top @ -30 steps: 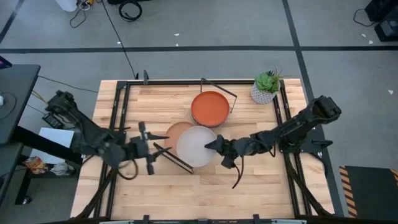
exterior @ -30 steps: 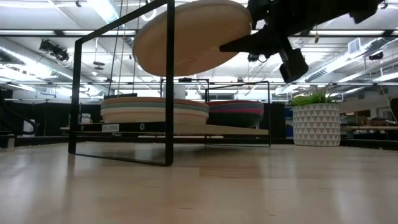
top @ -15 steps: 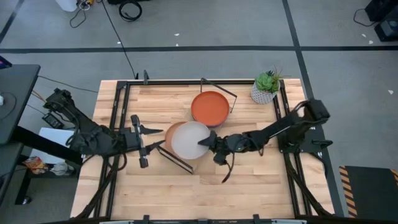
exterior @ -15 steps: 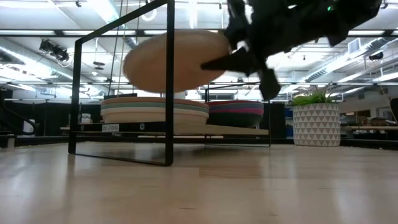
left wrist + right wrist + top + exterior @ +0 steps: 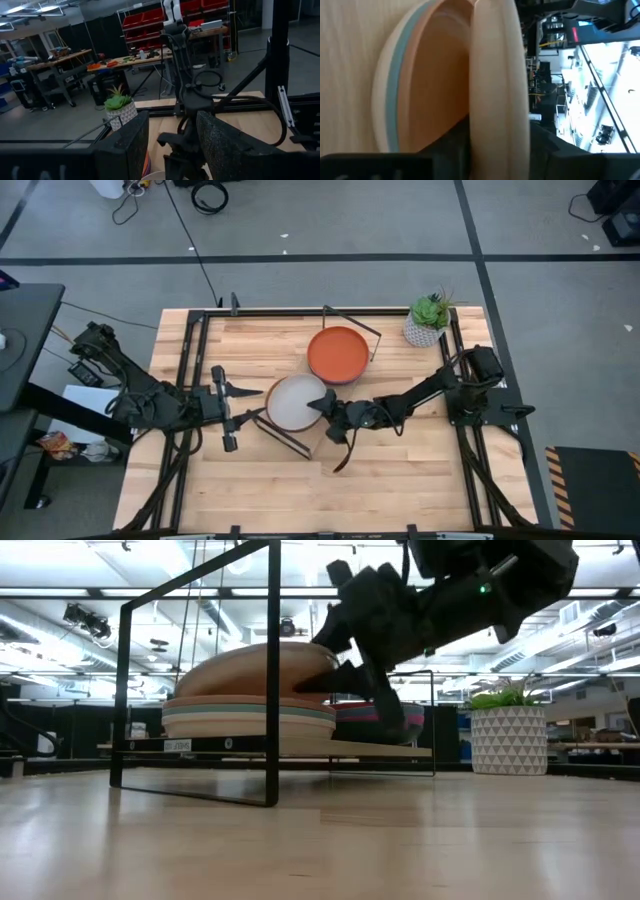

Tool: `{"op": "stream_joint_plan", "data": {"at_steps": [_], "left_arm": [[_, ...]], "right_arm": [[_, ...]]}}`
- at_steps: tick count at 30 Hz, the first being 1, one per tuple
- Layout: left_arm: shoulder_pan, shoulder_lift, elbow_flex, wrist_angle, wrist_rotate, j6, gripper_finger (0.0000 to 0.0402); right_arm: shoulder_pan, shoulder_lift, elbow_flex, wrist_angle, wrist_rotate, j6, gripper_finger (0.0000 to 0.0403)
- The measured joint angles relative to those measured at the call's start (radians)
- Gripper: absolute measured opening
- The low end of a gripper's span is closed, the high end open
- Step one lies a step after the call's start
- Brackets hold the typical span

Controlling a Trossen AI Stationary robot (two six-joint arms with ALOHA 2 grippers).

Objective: Place and stack plates onto a shelf
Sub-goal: Stack the light gray plate on top of he brown plate on the shelf, then return to home position

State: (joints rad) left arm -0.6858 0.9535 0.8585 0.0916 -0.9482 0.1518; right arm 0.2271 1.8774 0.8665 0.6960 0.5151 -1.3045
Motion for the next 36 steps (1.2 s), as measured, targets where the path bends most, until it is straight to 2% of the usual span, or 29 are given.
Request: {"op": "stream_joint_plan", "data": {"at_steps": [5,9,16,26,28,32,36], "left_arm": [[0.000,0.000,0.000,-0.007,0.000,-0.009,0.0173],[0.000,0.000,0.000,-0.007,0.000,-0.009,0.0173],[0.000,0.001,0.000,-0.008,0.000,-0.009,0.0173],[0.000,0.001,0.000,-0.030,0.000,-0.017,0.0173],[0.000,0.002,0.000,-0.051,0.000,-0.029,0.0173],[-0.004,0.002,0.001,-0.144,0.000,-0.053,0.0173],[0.006,0.000,-0.054,-0.187,0.000,-0.129,0.0173]], "right_arm": [[0.014,-0.040,0.001,-0.055,-0.028,0.023,0.0180],[0.019,-0.098,0.001,-0.170,-0.070,0.103,0.0212],[0.026,-0.159,0.001,-0.392,-0.119,0.240,0.0230],[0.067,-0.245,0.001,-0.471,0.034,0.366,0.0222],[0.080,-0.279,0.001,-0.501,0.098,0.408,0.0220],[0.114,-0.373,0.001,-0.597,0.205,0.574,0.0214],[0.134,-0.491,-0.038,-0.735,0.172,0.807,0.0203]]}}
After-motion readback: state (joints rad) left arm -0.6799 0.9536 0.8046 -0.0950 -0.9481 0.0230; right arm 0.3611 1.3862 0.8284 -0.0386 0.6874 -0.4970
